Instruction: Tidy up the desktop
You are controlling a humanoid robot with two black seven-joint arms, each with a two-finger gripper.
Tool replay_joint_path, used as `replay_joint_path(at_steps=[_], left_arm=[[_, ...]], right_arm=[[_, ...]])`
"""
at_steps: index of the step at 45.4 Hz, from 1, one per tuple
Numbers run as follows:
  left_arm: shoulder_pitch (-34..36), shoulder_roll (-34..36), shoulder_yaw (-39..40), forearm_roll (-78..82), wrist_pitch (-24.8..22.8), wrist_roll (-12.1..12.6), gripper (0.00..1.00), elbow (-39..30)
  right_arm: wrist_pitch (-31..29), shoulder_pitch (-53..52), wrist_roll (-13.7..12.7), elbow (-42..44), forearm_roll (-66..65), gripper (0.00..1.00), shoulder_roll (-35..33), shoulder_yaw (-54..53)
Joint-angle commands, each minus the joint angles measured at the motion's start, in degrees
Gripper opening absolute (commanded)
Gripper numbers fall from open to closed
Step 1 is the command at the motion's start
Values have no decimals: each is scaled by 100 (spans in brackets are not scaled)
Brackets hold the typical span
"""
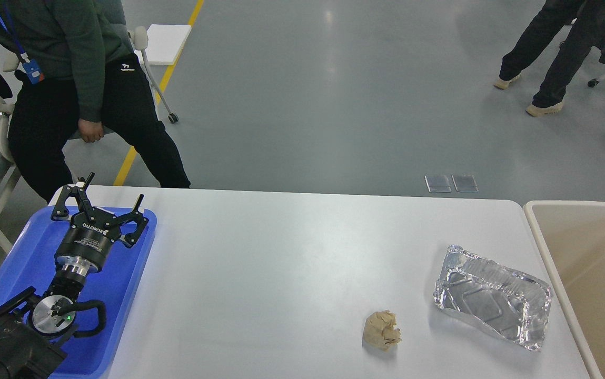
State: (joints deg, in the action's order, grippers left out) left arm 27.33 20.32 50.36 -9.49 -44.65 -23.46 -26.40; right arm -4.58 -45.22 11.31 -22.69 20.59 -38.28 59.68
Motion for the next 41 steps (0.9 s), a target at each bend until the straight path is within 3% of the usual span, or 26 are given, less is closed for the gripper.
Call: replay_joint_path(at_steps=[1,4,19,31,41], left_arm=[[0,-1,0,0,0,-1,99,-5],[0,-1,0,0,0,-1,99,4],[0,-1,0,0,0,8,99,3],[0,-1,0,0,0,8,99,3],[0,-1,0,0,0,8,99,-5]], right_arm=[[36,22,3,-7,-397,60,49,-53],[71,-13,12,10,-643,100,-4,-97],[-17,-531,12,-578,-1557,100,-557,-870],[-52,-2332,12,-2845,-3305,100,-1884,-800],[-52,-3484,12,-3004,-3773,100,-2114,-19]])
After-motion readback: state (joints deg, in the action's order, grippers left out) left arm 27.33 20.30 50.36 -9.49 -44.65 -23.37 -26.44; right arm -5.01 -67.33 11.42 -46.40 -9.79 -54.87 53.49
